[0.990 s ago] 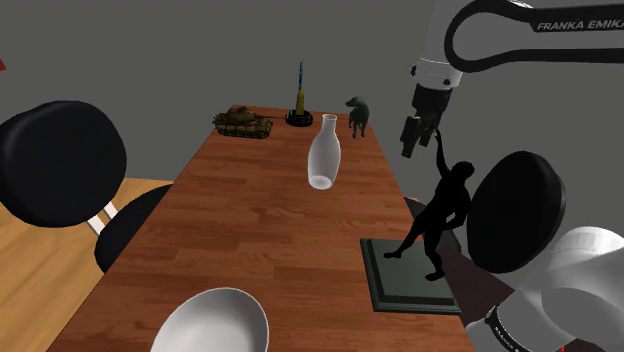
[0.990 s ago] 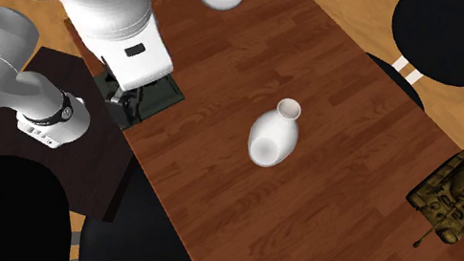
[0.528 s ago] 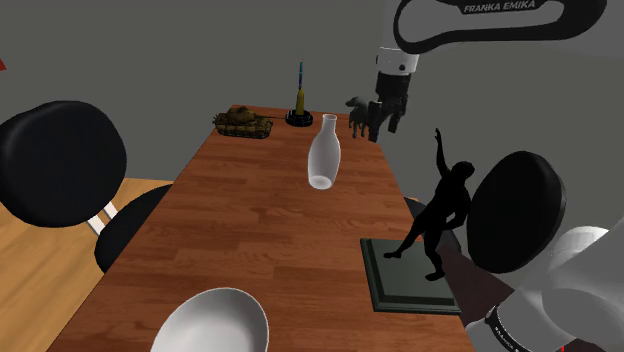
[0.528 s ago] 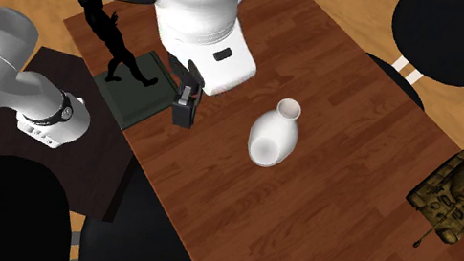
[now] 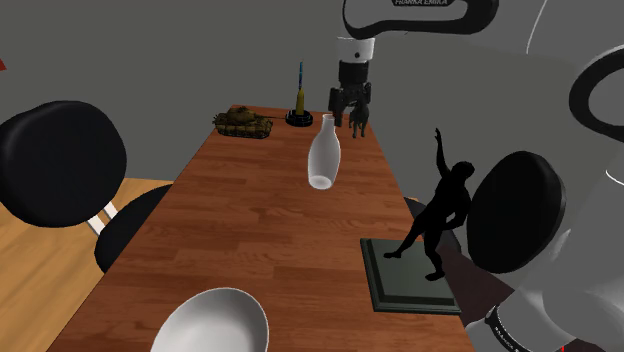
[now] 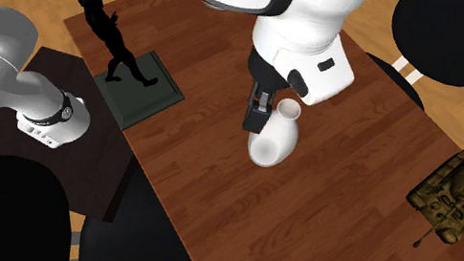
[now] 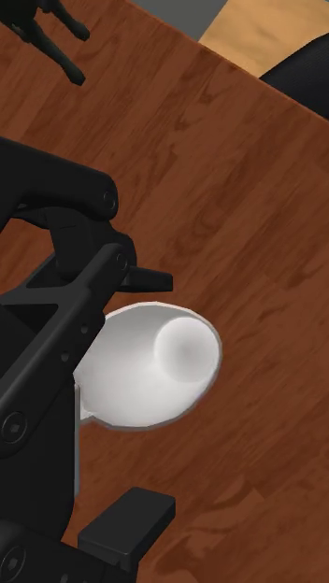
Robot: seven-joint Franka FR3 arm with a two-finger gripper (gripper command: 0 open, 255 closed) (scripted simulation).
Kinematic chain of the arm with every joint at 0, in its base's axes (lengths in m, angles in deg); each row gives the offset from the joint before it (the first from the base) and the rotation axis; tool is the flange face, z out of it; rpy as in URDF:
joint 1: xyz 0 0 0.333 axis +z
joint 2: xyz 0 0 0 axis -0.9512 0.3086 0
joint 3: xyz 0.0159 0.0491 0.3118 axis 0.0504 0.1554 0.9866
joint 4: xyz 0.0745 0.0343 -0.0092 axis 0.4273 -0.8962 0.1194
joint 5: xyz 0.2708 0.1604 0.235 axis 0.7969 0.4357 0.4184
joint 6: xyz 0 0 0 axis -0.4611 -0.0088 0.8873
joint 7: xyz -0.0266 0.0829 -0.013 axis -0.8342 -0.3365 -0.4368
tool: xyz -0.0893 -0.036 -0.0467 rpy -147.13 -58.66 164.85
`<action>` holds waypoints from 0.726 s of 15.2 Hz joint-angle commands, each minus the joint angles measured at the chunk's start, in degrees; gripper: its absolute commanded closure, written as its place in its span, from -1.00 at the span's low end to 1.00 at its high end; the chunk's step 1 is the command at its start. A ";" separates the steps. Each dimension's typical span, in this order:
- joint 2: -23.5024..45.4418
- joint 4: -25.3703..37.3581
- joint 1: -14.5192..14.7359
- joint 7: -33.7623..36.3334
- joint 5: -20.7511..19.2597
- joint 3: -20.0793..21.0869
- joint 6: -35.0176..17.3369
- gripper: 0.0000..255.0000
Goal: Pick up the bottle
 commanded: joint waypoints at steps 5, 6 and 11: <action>15.04 21.31 0.74 1.36 -0.04 0.30 7.22 -1.00; 14.68 19.95 0.72 1.36 -0.03 0.30 6.23 -1.00; 13.40 14.10 0.67 1.36 0.00 0.29 1.66 -1.00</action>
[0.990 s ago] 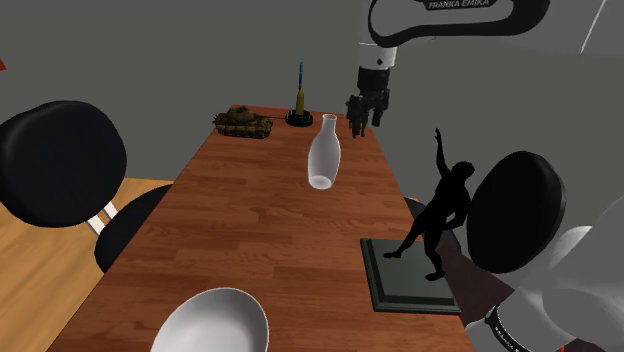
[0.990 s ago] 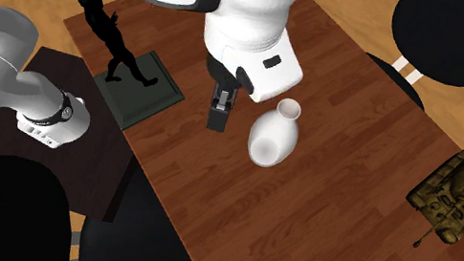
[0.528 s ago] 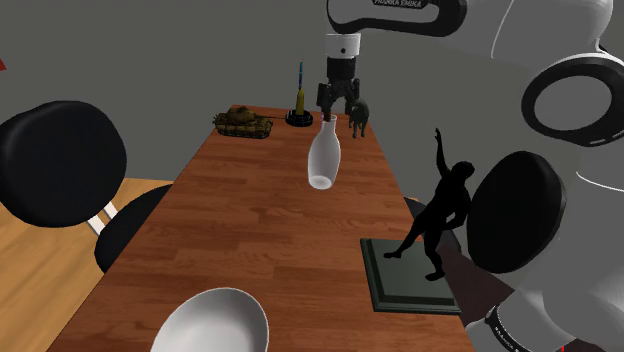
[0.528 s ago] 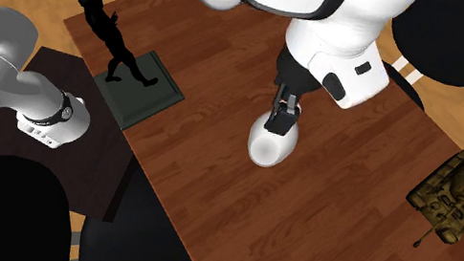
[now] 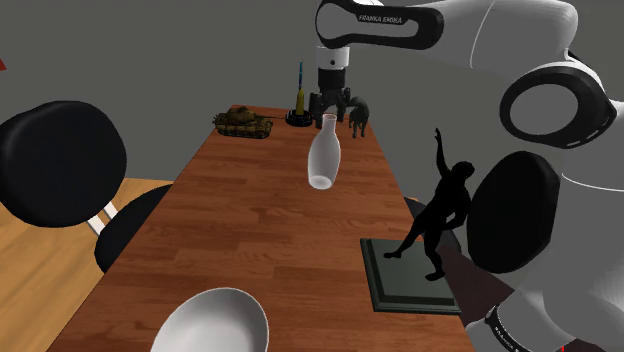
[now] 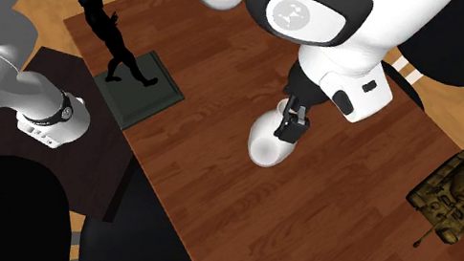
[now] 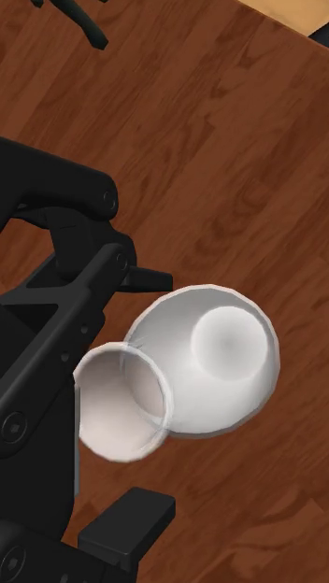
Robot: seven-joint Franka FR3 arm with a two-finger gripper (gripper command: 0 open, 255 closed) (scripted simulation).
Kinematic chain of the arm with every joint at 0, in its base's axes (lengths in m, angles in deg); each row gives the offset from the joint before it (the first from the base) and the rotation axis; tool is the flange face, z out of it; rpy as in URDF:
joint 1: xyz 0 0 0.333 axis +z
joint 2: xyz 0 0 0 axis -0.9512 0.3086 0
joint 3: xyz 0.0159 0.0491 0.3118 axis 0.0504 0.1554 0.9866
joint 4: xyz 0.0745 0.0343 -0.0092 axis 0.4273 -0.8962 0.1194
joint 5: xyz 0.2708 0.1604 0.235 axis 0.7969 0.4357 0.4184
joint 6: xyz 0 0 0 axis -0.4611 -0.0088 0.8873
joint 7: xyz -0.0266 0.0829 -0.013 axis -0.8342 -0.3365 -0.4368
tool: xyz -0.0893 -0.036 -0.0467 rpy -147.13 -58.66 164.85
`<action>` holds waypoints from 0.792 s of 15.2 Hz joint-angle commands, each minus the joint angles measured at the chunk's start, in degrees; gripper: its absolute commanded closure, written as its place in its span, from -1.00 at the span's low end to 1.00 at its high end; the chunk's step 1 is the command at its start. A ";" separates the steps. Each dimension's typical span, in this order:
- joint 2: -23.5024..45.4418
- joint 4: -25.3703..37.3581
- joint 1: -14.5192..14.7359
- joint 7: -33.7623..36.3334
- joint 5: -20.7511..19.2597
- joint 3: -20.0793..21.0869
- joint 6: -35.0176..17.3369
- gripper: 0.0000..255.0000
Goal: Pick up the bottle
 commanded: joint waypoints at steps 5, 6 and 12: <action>-0.43 -1.95 -0.01 0.01 0.01 0.00 -1.54 1.00; -0.44 -1.98 -0.02 -0.01 0.01 0.00 -1.57 1.00; -0.34 -1.73 -0.04 -0.04 0.01 -0.02 -1.42 1.00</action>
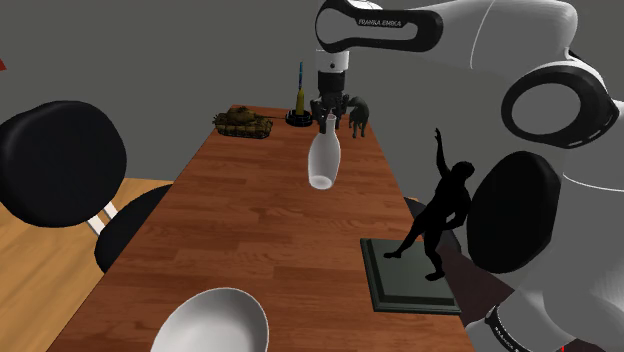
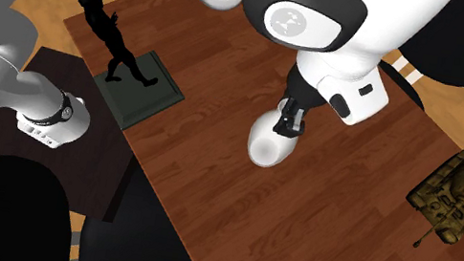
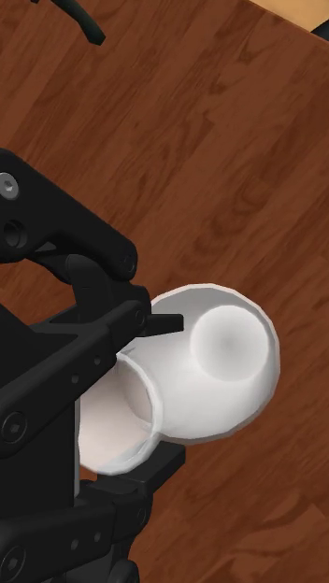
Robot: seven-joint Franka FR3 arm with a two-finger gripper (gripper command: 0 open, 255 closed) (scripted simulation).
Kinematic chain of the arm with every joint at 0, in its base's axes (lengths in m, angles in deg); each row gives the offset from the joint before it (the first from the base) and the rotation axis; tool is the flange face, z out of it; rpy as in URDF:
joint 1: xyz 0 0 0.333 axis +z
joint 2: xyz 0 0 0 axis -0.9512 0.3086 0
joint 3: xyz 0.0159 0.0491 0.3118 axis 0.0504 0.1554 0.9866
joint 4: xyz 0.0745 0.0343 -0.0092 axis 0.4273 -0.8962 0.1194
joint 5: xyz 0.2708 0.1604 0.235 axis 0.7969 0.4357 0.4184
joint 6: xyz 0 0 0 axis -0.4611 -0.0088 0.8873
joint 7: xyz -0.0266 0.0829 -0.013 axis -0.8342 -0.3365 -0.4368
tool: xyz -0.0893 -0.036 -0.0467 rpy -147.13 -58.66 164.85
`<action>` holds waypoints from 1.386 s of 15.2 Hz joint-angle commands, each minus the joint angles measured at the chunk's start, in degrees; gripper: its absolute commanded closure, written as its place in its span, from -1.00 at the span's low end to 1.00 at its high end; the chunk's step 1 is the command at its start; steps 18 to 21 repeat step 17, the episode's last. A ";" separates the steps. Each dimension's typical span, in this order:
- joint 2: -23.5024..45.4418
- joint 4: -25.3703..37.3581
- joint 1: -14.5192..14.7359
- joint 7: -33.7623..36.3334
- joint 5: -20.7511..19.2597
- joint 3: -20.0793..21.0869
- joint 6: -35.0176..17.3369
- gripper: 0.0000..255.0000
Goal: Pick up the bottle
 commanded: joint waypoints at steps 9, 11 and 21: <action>2.81 11.33 0.10 -0.01 -0.06 0.00 8.61 1.00; 3.86 14.57 0.13 -0.01 -0.09 0.00 10.81 1.00; 6.94 22.92 0.24 -0.02 -0.16 -0.01 16.07 1.00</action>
